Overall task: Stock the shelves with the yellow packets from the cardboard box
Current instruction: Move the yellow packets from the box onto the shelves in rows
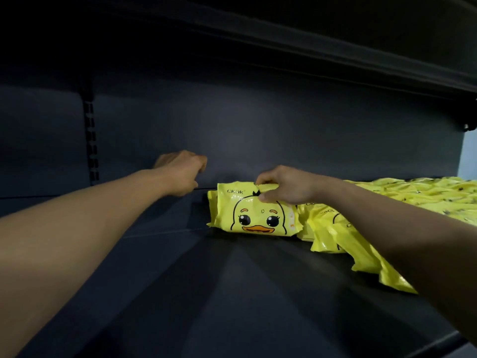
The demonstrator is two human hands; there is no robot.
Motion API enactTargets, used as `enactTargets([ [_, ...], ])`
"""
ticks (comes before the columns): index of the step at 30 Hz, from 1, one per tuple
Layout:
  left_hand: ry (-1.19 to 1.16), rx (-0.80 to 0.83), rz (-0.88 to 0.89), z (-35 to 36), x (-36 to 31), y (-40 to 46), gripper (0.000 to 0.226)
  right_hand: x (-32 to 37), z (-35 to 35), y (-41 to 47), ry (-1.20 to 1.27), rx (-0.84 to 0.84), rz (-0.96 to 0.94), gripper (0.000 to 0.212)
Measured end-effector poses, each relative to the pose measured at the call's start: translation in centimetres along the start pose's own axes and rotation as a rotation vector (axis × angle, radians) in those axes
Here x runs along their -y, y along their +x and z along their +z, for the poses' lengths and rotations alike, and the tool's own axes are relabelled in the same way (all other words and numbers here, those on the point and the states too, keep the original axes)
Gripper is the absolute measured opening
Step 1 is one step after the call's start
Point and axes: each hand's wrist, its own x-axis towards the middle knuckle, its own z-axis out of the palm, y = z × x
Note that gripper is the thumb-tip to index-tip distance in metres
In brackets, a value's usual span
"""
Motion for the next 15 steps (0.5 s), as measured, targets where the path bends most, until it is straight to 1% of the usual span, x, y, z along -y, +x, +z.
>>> enactTargets([
  [3,-0.007,0.029,0.02,0.0,0.5,-0.8,0.022,-0.5,1.6,2.5,-0.026,0.062,0.05,0.042],
  [6,0.018,0.026,0.057,0.2,0.5,-1.3,0.023,-1.1,2.8,4.0,-0.055,0.071,0.097,0.046],
  [12,0.045,0.002,0.091,0.5,0.0,-2.0,0.021,-0.9,4.1,4.8,-0.249,-0.091,0.116,0.046],
  [15,0.052,-0.017,0.104,0.0,-0.2,-2.3,0.02,-0.6,4.8,4.2,-0.266,-0.133,0.135,0.045],
])
